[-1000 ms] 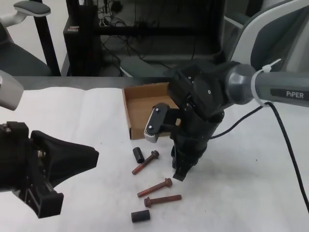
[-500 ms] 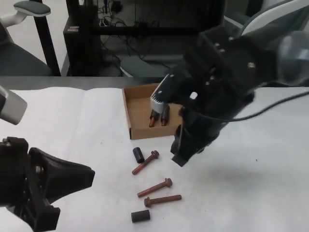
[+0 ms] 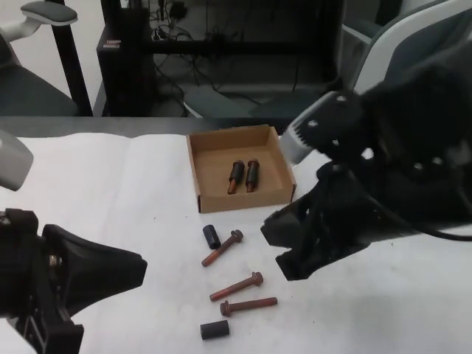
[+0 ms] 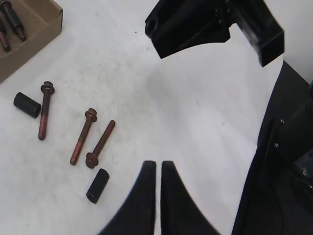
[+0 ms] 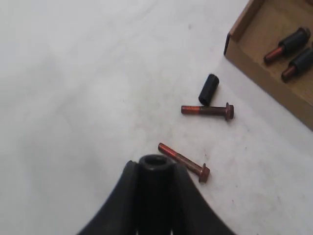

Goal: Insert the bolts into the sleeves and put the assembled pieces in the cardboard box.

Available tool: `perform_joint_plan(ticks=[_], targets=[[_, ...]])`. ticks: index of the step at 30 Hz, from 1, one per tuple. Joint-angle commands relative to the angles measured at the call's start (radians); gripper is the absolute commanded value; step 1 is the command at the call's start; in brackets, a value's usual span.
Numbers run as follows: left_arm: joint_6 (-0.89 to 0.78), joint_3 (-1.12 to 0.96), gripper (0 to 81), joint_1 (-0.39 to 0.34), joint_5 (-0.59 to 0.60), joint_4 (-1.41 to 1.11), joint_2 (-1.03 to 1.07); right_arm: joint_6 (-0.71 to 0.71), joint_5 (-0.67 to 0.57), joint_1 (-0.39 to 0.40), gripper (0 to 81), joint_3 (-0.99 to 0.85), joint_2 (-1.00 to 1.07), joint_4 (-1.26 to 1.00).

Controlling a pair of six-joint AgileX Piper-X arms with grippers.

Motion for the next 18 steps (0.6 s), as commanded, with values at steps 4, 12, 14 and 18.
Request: perform_joint_plan(ticks=[4,12,14,18], targets=[[0.054,-0.007,5.9,0.000,0.009,-0.015,0.067,0.119,-0.007,0.004,0.6,0.077,-0.065,-0.137],[0.185,-0.025,56.6,-0.001,-0.106,-0.013,0.296,0.120,-0.026,0.004,0.6,0.077,-0.065,-0.139],[0.235,-0.047,64.4,-0.003,-0.159,-0.006,0.363,0.120,-0.026,0.004,0.6,0.077,-0.065,-0.139],[0.348,-0.135,60.1,-0.027,-0.231,0.027,0.484,0.120,-0.043,0.004,0.6,0.077,-0.065,-0.139]])
